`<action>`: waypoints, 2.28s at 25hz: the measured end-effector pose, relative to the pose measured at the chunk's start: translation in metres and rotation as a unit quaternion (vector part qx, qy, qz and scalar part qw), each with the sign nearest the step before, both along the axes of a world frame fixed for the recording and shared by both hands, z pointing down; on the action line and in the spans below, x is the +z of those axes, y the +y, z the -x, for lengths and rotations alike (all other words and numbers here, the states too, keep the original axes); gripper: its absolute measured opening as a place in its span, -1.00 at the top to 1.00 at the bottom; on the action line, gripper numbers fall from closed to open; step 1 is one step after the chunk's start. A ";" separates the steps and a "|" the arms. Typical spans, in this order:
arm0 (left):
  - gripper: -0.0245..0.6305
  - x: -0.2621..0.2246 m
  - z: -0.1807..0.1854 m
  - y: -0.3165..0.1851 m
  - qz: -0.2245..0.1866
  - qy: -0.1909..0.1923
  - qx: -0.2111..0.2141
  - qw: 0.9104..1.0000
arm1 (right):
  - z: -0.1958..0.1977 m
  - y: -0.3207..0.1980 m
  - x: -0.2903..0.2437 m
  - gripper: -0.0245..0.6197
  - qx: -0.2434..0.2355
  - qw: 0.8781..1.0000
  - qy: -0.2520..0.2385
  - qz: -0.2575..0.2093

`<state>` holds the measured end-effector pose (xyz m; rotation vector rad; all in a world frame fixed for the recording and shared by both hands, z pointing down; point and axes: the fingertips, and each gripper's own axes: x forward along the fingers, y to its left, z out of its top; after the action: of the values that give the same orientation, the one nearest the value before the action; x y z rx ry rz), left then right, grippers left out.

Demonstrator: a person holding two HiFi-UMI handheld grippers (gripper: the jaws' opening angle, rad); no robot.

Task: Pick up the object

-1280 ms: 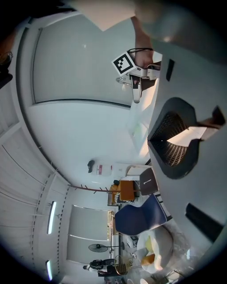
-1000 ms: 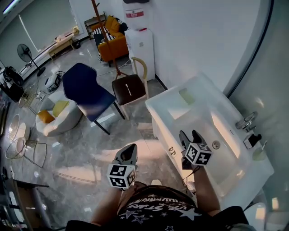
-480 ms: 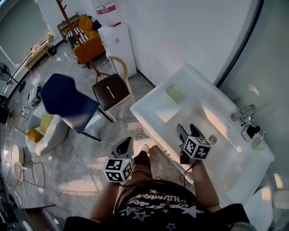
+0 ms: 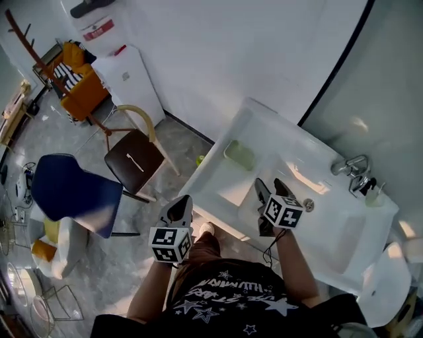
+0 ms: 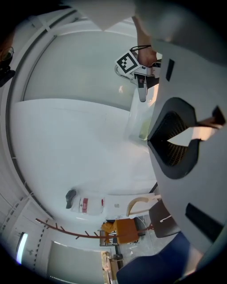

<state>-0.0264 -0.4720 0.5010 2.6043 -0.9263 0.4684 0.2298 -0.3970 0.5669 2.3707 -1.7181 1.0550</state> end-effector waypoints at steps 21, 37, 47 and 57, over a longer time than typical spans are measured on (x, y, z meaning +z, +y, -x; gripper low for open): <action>0.87 0.048 -0.074 -0.119 0.052 -0.029 0.140 0.988 | -0.047 -0.090 0.069 0.36 0.121 0.987 -0.014 0.105; 0.87 0.064 -0.083 -0.133 0.075 -0.034 0.131 0.988 | -0.057 -0.101 0.093 0.69 0.129 0.977 -0.003 0.168; 0.87 0.057 -0.082 -0.133 0.069 -0.033 0.124 0.989 | -0.054 -0.104 0.088 0.82 0.116 0.978 0.007 0.174; 0.88 0.035 -0.075 -0.108 0.048 -0.024 0.107 0.993 | -0.054 -0.090 0.048 0.82 0.105 0.986 0.006 0.130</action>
<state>0.0490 -0.5802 0.5363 2.6262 -0.6238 0.6159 0.2841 -0.4866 0.6147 2.4175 -1.2567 1.2031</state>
